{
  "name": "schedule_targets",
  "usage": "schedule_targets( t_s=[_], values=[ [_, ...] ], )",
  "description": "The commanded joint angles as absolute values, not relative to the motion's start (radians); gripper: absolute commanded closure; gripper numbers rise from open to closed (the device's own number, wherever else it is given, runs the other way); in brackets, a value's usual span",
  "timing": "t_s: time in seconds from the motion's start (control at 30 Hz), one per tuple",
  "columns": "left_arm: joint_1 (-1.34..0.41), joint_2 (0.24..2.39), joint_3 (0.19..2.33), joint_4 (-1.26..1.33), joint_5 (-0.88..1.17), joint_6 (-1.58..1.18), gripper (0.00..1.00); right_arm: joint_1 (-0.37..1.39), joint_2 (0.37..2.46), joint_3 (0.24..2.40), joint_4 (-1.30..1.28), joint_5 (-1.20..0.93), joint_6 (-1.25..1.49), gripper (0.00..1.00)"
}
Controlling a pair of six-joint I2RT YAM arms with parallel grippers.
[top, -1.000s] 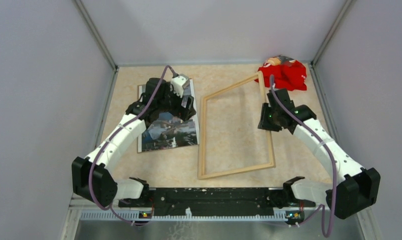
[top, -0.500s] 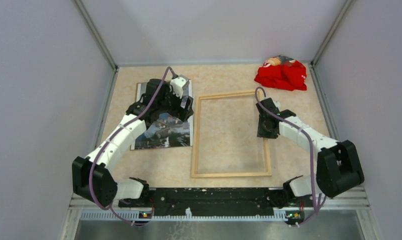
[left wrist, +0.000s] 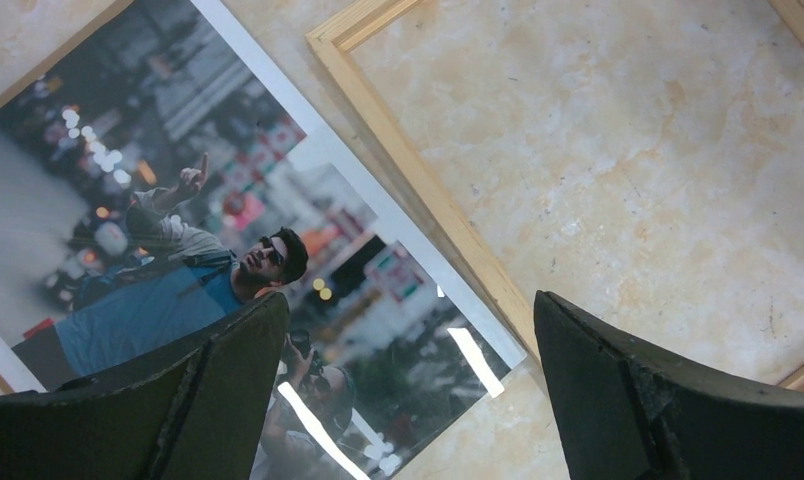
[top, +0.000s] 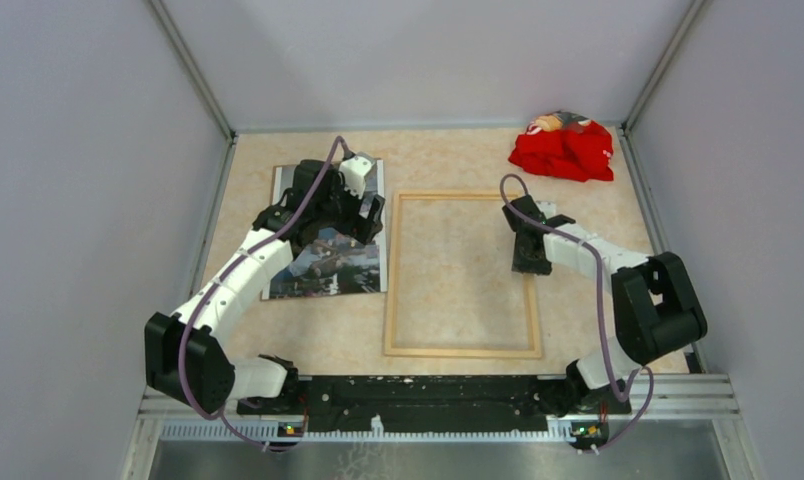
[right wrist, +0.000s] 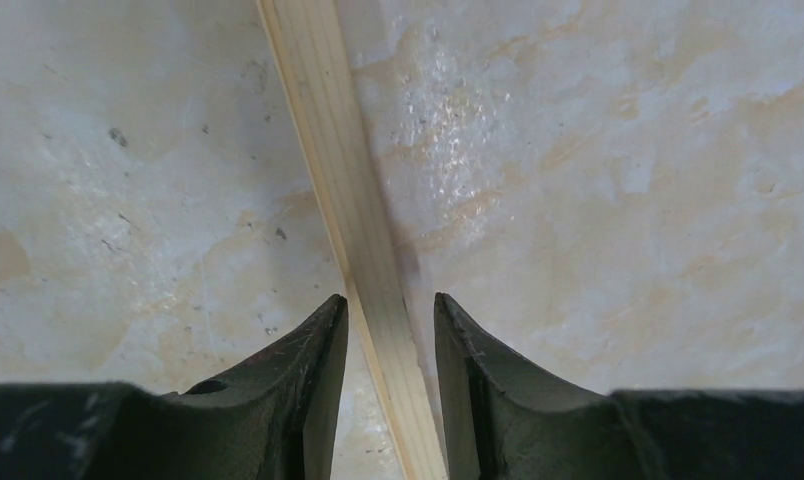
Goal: Put the photo into the frame
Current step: Turn over the photo frame at the center of the board.
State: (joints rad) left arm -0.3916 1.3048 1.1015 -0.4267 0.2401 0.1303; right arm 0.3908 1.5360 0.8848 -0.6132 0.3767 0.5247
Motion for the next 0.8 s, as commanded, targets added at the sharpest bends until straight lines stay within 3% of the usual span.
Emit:
schedule_targets(
  t_s=[0.0,0.27,0.6,0.67,0.77],
  values=[
    [-0.389,1.309,1.112,-0.445,0.168,0.151,0.02,0.387,1.481,0.953,-0.585,0.415,0.551,0.62],
    [-0.36,1.321,1.111,-0.479,0.146,0.173,0.02,0.333,1.553,0.922,-0.551,0.412,0.506,0.63],
    [-0.347,1.321,1.127,-0.51,0.113,0.191,0.02,0.217,1.592,0.96,-0.521,0.357,0.443,0.75],
    [-0.345,1.322,1.129,-0.51,0.114,0.189,0.02,0.215,1.581,0.985,-0.533,0.314,0.447,0.72],
    [-0.345,1.326,1.131,-0.514,0.119,0.187,0.02,0.216,1.505,0.976,-0.506,0.231,0.47,0.54]
  ],
)
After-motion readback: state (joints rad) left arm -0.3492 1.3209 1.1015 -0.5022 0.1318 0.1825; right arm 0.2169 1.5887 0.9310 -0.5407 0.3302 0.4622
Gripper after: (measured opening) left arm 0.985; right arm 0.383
